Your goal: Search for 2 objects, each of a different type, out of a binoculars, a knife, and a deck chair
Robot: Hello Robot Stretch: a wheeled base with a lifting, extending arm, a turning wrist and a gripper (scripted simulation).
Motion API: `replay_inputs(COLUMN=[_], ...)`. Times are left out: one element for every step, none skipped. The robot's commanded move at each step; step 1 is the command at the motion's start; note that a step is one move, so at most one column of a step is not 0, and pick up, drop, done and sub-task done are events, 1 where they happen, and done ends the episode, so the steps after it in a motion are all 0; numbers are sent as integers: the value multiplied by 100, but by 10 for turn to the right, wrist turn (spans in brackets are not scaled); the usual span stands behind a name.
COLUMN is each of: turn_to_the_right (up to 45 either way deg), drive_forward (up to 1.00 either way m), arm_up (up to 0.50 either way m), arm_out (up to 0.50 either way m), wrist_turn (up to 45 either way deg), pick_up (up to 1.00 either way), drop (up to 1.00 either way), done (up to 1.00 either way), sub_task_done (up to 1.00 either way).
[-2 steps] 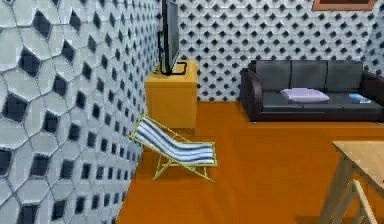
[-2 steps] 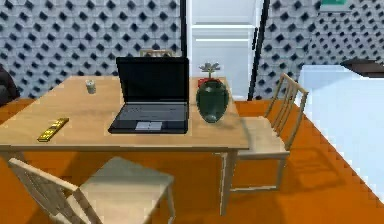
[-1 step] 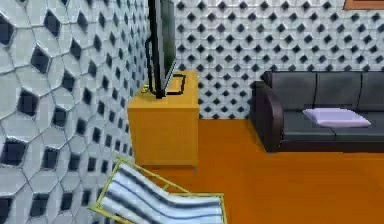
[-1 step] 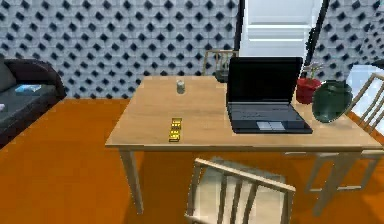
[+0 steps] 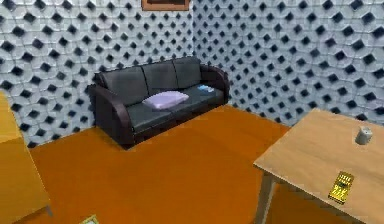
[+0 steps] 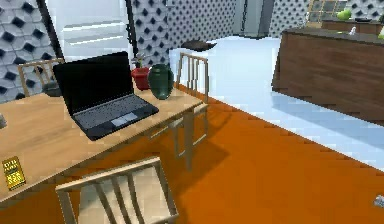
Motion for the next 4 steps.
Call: replay_inputs(turn_to_the_right=[30,0,-450,-210], drive_forward=[0,20,0,0], arm_up=[0,0,0,0], arm_out=[0,0,0,0], wrist_turn=[0,0,0,0], pick_up=[0,0,0,0], drop=[0,0,0,0], done=[0,0,0,0], sub_task_done=[0,0,0,0])
